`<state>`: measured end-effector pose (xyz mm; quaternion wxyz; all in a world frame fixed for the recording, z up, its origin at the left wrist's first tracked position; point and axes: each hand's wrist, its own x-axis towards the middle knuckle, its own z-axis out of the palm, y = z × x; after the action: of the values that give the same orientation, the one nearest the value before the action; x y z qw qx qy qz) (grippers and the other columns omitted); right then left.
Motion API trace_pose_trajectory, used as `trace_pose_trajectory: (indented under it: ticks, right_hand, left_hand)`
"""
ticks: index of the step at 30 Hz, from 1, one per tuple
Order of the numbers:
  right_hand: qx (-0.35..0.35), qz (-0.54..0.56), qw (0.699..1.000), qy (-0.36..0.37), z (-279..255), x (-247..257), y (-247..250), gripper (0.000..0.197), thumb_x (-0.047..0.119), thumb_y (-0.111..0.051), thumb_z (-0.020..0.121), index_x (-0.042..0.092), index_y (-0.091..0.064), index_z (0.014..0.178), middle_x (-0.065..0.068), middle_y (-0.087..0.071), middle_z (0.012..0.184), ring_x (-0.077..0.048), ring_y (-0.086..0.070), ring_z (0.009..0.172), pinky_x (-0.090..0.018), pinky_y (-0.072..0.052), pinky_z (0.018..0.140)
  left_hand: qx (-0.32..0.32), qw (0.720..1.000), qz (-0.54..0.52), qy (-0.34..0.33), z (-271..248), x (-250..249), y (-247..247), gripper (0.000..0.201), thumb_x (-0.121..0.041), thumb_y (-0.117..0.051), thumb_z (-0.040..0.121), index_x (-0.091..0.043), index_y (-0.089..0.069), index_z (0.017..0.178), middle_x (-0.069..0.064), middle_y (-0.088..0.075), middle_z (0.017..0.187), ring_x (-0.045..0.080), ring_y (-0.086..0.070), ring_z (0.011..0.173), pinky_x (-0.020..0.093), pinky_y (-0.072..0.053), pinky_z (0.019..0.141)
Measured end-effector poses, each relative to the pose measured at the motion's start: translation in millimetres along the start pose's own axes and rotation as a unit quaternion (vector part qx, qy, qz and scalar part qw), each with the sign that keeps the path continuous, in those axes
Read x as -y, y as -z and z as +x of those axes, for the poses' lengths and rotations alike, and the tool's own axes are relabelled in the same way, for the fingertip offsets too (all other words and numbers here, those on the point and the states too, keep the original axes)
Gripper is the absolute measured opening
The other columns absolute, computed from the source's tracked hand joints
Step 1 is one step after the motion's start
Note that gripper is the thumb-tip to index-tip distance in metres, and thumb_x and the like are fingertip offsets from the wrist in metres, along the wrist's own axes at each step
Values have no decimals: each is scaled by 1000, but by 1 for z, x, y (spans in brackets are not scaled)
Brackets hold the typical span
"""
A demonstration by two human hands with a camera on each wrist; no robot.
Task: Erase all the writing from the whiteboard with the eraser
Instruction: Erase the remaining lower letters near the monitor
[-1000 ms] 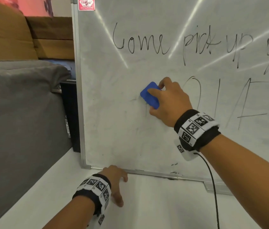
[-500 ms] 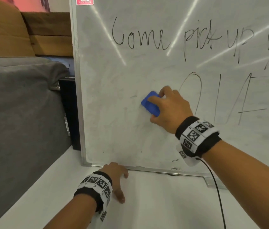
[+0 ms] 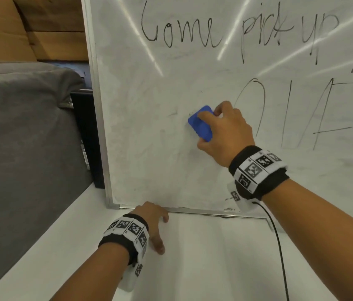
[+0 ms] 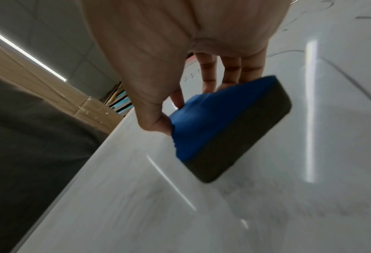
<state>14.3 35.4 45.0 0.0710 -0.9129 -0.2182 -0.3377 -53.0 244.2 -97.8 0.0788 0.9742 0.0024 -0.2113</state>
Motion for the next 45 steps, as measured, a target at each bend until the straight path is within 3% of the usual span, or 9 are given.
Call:
trace_pose_trajectory:
  ticks: [9,15,18,26,30,35,37,41,45]
  right_hand:
    - [51,4,999,12,-21,1,-18,53,44,-70,78,31,-54,126,-3,-43,118,-24,-47,94,-30,-40,62]
    - [59,30,998,12,-32,6,-25,53,43,-70,77,30,-53,126,-3,-41,117,-25,-47,93,-32,-46,60]
    - [63,78,994,-34,-47,-4,-28,65,48,-70,77,34,-43,134,1,-43,120,-23,-49,100,-34,-51,69]
    - [-151,231,959,-71,-39,-9,2,72,22,-80,73,10,-47,136,-9,-56,127,-24,-53,107,-35,-50,82]
    - [-151,324,934,-21,-47,-21,5,75,12,-85,64,19,-49,130,9,-52,116,-9,-50,101,-23,-48,84]
    - [-111,485,867,-26,-66,-49,11,65,7,-73,76,25,-47,132,16,-58,124,-5,-60,112,-23,-55,86]
    - [-98,515,851,-22,-75,-62,15,62,1,-69,78,21,-47,132,16,-58,127,-7,-59,117,-24,-55,85]
    - [-97,459,883,-33,-97,-93,8,53,9,-72,81,24,-53,127,12,-58,121,-7,-60,110,-17,-53,81]
    - [-80,346,935,-27,-121,-126,-7,33,25,-70,83,26,-61,115,15,-55,111,-3,-55,104,-13,-46,83]
  left_hand:
    - [-29,998,-47,-28,-6,0,0,70,-46,-88,64,-38,-57,126,-4,-48,129,18,-57,110,32,-53,93]
    - [-348,901,-235,-109,-15,-38,67,22,-26,-61,92,-28,-66,114,-7,-67,75,15,-65,84,28,-49,94]
    - [-413,824,-365,-131,-21,-67,91,26,-31,-57,95,-24,-65,120,-3,-71,86,14,-69,84,36,-57,86]
    - [-467,776,-391,-163,-27,-138,113,62,-35,-57,99,-22,-32,154,-1,-67,121,12,-66,101,15,-50,83]
    - [-479,772,-388,-154,-25,-152,127,63,-43,-63,93,-22,-41,149,-7,-65,123,17,-64,112,7,-43,80]
    - [-456,799,-350,-175,-16,-158,135,85,-46,-78,80,-33,-34,152,0,-52,138,18,-54,122,36,-47,104]
    - [-466,809,-314,-175,-15,-161,137,85,-42,-79,79,-37,-36,151,2,-49,133,16,-52,119,29,-43,103]
    - [-512,804,-230,-195,-13,-169,152,83,-29,-76,82,-36,-34,152,2,-47,129,11,-43,112,12,-27,94]
    - [-567,786,-122,-216,-10,-182,170,77,-18,-72,82,-23,-39,151,5,-52,133,25,-42,114,34,-38,99]
